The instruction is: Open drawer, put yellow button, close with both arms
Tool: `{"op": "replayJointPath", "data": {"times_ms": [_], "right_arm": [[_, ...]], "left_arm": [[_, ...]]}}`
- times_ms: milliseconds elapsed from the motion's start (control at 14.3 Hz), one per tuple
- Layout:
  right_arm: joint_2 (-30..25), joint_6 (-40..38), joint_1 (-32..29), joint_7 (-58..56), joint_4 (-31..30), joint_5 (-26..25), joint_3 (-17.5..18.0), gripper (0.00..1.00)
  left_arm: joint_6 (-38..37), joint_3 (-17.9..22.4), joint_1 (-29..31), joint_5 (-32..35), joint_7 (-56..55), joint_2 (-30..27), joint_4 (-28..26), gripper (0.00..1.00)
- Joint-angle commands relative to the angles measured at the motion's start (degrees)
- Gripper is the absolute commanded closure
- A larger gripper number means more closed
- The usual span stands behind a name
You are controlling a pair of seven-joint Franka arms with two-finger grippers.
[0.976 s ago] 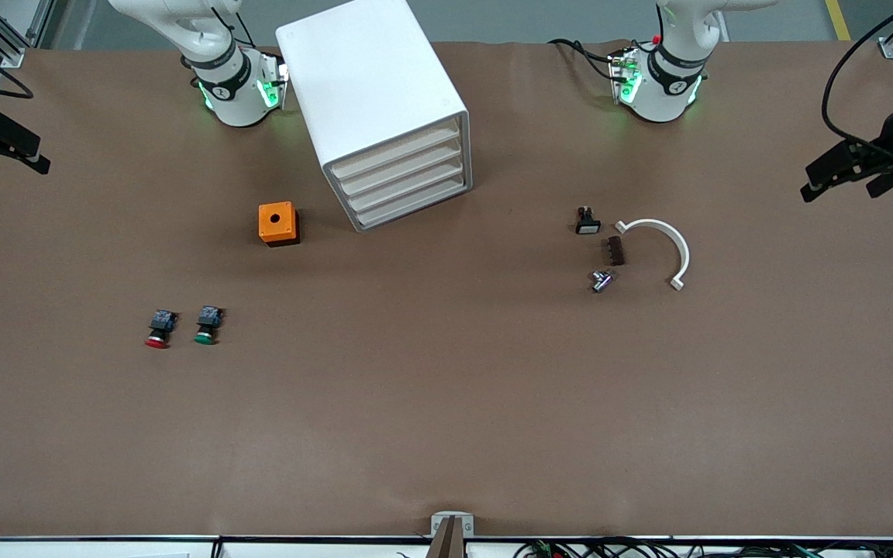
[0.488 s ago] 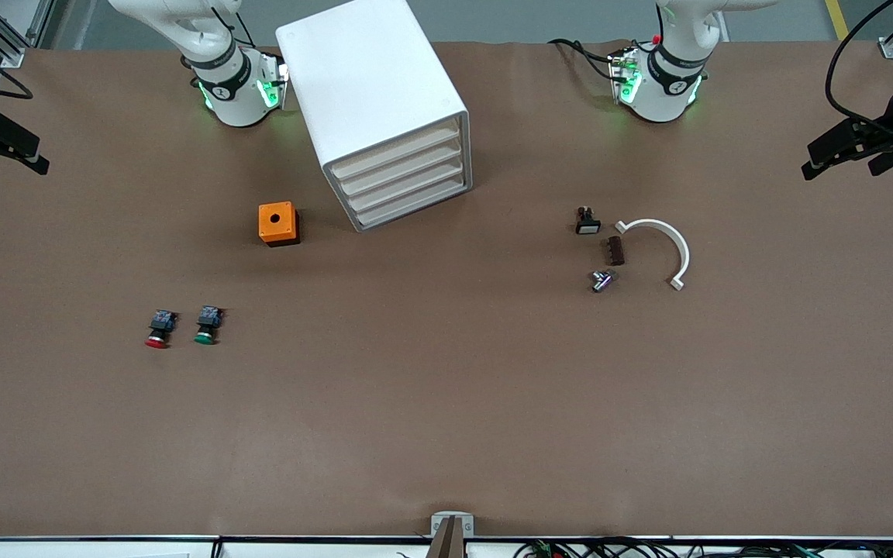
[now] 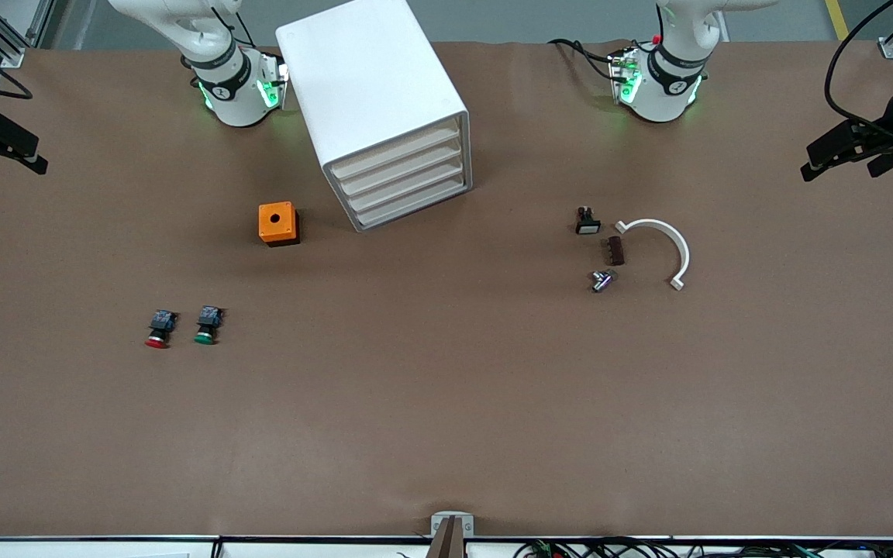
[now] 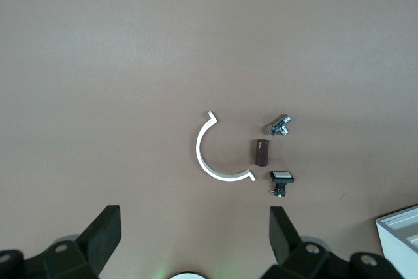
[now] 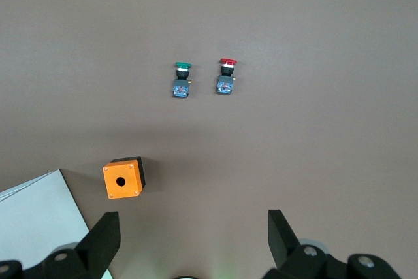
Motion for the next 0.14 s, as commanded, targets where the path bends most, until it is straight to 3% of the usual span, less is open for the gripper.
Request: {"op": "replayJointPath", "data": {"times_ms": [0,70], "right_arm": [[-1.55,0.51,0.06,-0.59,-1.6,-1.06,0.29,0.0],[-1.55,0.43,-0.03,-0.59,-1.6,-1.06,0.29,0.0]], "left_arm": [[-1.14,-0.07,-0.59,0.95,-0.17,0.41,1.4,0.0],[-1.23,-0.07,-0.59,0.95,-0.17,0.41,1.58,0.0]]}}
